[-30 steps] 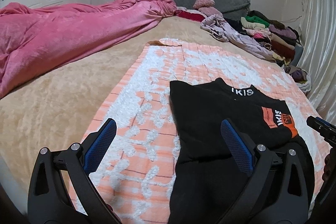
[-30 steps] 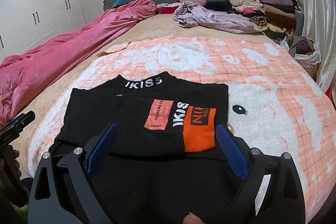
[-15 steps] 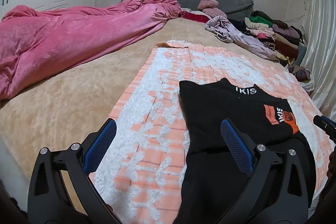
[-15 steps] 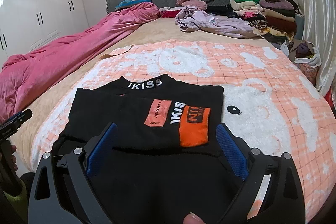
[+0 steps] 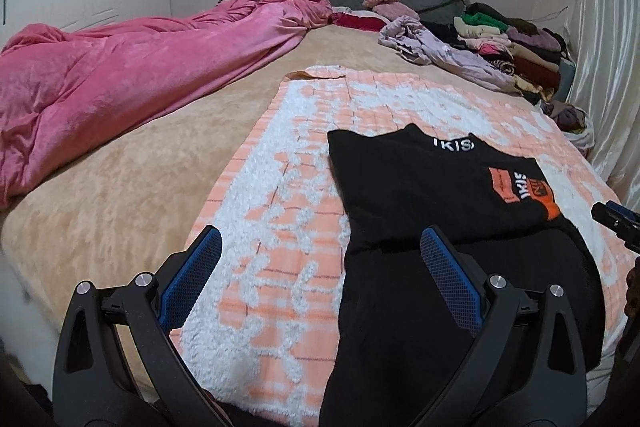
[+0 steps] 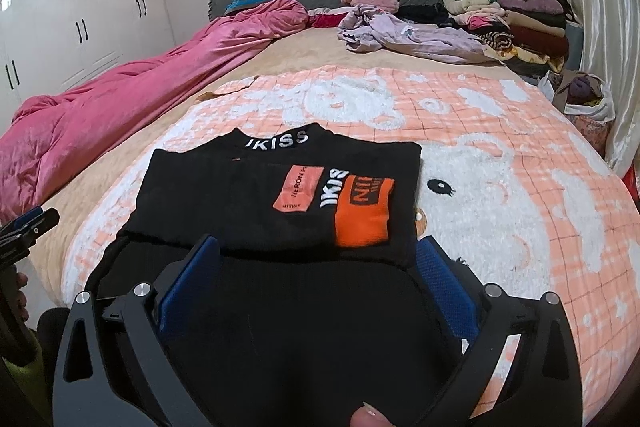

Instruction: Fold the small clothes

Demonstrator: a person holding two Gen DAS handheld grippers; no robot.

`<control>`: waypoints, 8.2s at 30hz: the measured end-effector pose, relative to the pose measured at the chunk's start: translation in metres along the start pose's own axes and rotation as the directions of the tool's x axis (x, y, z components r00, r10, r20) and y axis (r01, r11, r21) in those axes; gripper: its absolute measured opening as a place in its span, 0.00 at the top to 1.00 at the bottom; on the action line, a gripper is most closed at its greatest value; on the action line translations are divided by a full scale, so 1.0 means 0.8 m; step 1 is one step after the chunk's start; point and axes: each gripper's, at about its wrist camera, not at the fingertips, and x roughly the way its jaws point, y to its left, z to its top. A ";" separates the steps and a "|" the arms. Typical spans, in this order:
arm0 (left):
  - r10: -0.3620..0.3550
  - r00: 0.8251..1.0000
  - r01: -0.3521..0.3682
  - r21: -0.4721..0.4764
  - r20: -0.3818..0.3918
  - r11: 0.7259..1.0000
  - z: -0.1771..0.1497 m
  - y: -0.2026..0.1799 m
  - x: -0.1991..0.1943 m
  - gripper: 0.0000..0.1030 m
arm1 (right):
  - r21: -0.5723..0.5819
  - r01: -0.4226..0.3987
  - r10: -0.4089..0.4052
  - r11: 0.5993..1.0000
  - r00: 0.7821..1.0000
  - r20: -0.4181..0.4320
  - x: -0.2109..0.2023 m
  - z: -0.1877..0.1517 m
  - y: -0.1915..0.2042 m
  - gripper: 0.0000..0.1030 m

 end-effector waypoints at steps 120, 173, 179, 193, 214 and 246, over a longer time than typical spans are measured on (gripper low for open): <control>-0.315 0.931 0.297 -0.118 -0.183 0.948 -0.032 0.002 -0.012 0.95 | 0.176 -0.370 0.361 0.912 0.929 0.083 -0.083 -0.055 -0.127 0.92; -0.232 0.967 0.218 -0.125 -0.110 0.968 0.010 0.031 0.074 0.55 | 0.152 -0.084 0.073 0.985 0.994 0.076 0.038 0.023 -0.129 0.27; -0.281 0.942 0.275 -0.054 -0.182 0.960 -0.030 -0.002 0.069 0.55 | 0.039 -0.165 0.164 0.986 0.986 0.031 0.023 0.001 -0.088 0.29; -0.323 0.923 0.321 -0.041 -0.211 0.946 -0.032 -0.031 0.083 0.61 | -0.022 -0.274 0.270 0.961 0.956 -0.116 0.054 -0.044 -0.039 0.45; -0.434 0.890 0.403 -0.202 -0.144 0.893 0.069 -0.037 0.131 0.98 | -0.088 -0.347 0.333 0.934 0.932 -0.142 0.063 -0.052 -0.007 0.39; -0.294 0.949 0.235 -0.370 -0.110 0.899 0.064 0.054 0.188 0.62 | 0.046 0.057 -0.059 0.997 0.997 0.050 0.127 0.076 -0.116 0.18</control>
